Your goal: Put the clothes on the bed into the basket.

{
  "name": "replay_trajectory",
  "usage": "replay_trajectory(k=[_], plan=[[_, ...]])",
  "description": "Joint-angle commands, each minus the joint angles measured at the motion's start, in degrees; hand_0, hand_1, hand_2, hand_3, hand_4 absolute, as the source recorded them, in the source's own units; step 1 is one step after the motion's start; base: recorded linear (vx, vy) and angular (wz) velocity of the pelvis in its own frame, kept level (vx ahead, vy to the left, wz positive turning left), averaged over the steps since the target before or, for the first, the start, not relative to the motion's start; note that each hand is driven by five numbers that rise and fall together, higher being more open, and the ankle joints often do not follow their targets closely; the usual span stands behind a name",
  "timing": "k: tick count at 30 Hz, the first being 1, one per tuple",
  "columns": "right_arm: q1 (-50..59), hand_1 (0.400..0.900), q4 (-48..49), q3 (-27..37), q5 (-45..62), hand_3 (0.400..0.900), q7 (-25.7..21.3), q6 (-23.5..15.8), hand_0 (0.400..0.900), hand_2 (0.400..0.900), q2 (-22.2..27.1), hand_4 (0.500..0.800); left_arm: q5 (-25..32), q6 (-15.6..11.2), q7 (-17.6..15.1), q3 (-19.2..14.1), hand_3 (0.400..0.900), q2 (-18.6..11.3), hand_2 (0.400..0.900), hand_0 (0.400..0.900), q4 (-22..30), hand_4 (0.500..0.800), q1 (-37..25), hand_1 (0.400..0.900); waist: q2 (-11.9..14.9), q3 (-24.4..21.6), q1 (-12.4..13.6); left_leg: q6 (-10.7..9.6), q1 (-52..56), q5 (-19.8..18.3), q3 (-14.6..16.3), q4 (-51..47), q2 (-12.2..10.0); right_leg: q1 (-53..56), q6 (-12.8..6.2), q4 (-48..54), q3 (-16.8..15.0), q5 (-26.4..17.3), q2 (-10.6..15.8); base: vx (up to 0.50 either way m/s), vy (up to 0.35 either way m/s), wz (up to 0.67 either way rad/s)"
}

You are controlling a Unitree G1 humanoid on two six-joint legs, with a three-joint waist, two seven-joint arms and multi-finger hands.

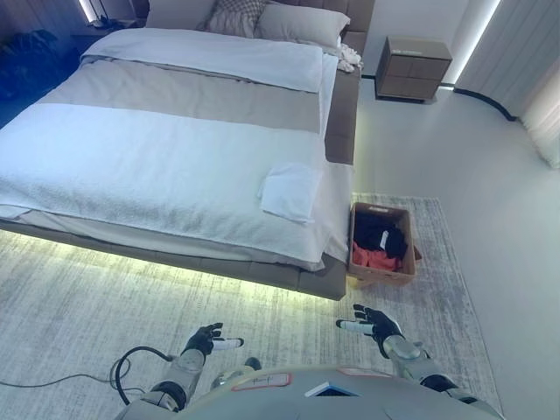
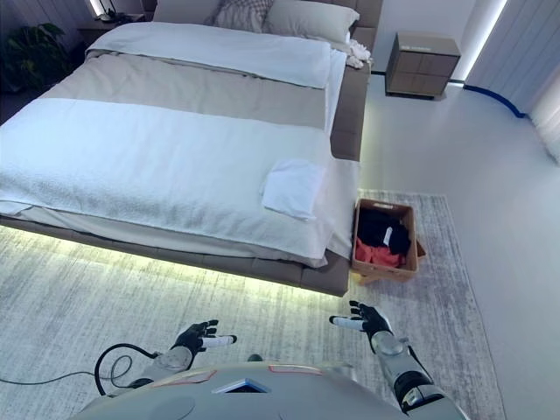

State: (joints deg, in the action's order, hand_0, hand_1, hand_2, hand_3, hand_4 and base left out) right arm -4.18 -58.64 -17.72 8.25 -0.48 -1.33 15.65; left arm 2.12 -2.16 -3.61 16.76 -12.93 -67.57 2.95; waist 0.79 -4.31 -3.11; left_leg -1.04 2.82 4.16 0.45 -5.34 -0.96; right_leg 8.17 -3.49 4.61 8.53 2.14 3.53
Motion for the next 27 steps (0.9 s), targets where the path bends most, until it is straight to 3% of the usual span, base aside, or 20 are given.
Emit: replay_trajectory(k=[1, 17, 20, 22, 23, 24, 25, 27], plan=[[4.2, 0.9, 1.9, -2.1, -0.4, 0.9, 0.0, -2.2, 0.9, 0.9, 1.7, 0.8, 0.3, -1.7, 0.1, -1.0, 0.9, -0.8, 0.9, 0.9, -0.6, 0.8, -3.9, 0.9, 2.0, -1.2, 0.2, -0.6, 0.1, -4.7, 0.6, 0.3, 0.7, -4.9, -1.8, 0.4, -3.3, -2.4, 1.0, 0.0, 0.0, 0.0], [4.9, 0.9, 5.2, -1.4, -0.5, 0.9, -1.4, -2.6, 0.9, 0.9, 4.1, 0.8, 2.6, -1.4, -1.4, -2.5, 0.9, -1.4, 0.9, 0.9, 0.2, 0.8, -4.8, 0.9, 2.7, 1.2, 0.2, -2.3, -1.7, -5.0, -0.9, 3.9, -1.7, -4.8, 0.19, -0.6, -2.6, -0.5, -1.2, 0.01, -0.069, 0.08], [5.3, 0.9, 5.1, -1.7, -0.2, 0.9, -1.6, -2.9, 0.9, 0.9, 4.5, 0.8, 3.3, -1.4, -1.6, -2.3, 0.9, -1.4, 0.9, 0.9, 0.5, 0.8, -5.2, 0.9, 3.0, 2.3, 0.3, -2.9, -3.1, -6.4, -1.5, 8.5, -2.4, -4.6, 0.99, -1.6, -2.7, 0.3, -1.8, 0.02, -0.14, 0.08], [5.6, 0.9, 5.6, -1.9, 0.1, 0.9, -1.9, -3.1, 0.9, 0.9, 5.1, 0.8, 4.0, -1.5, -1.9, -2.3, 0.9, -1.2, 0.9, 0.9, 1.4, 0.8, -5.4, 0.9, 3.4, 4.3, 0.7, -3.2, -6.0, -8.5, -2.0, 16.9, -2.0, -4.6, 1.87, -3.1, -3.2, 1.1, -2.2, -0.01, -0.175, -0.02], [5.8, 0.9, 6.8, -1.9, 0.3, 0.9, -2.5, -3.2, 0.9, 0.9, 5.7, 0.8, 4.6, -1.4, -2.3, -1.9, 0.9, -0.7, 0.9, 0.9, 1.9, 0.8, -5.7, 0.9, 3.5, 6.7, 1.1, -3.0, -9.8, -7.9, -2.6, 25.1, -1.5, -3.9, 2.9, -3.8, -3.1, 1.6, -2.8, -0.04, -0.136, -0.02], [5.8, 0.9, 6.8, -1.9, 0.3, 0.9, -2.5, -3.2, 0.9, 0.9, 5.7, 0.8, 4.6, -1.4, -2.3, -1.9, 0.9, -0.7, 0.9, 0.9, 1.9, 0.8, -5.7, 0.9, 3.4, 6.7, 1.1, -3.0, -10.1, -8.1, -2.7, 25.5, -1.5, -4.0, 2.91, -3.8, -3.0, 1.6, -2.9, -0.02, -0.139, -0.04], [6.1, 0.9, 6.5, -1.7, 0.6, 0.9, -3.1, -3.4, 0.9, 0.9, 6.1, 0.8, 5.2, -1.4, -2.7, -1.7, 0.9, -0.3, 0.9, 0.9, 2.0, 0.8, -6.1, 0.9, 3.6, 8.7, 1.6, -2.9, -14.0, -5.4, -3.5, 33.0, -0.9, -3.1, 3.67, -4.4, -2.3, 2.1, -3.4, 0.01, -0.067, 0.01], [6.4, 0.9, 6.4, -1.7, 0.8, 0.9, -3.6, -3.3, 0.9, 0.9, 6.5, 0.8, 6.4, -1.5, -2.8, -1.4, 0.9, -0.1, 0.9, 0.9, 2.4, 0.8, -6.4, 0.9, 3.6, 9.7, 1.6, -2.6, -17.1, -3.8, -3.8, 33.3, -0.2, -2.9, 3.83, -4.8, -1.7, 2.7, -3.5, 0.07, -0.072, 0.03]])
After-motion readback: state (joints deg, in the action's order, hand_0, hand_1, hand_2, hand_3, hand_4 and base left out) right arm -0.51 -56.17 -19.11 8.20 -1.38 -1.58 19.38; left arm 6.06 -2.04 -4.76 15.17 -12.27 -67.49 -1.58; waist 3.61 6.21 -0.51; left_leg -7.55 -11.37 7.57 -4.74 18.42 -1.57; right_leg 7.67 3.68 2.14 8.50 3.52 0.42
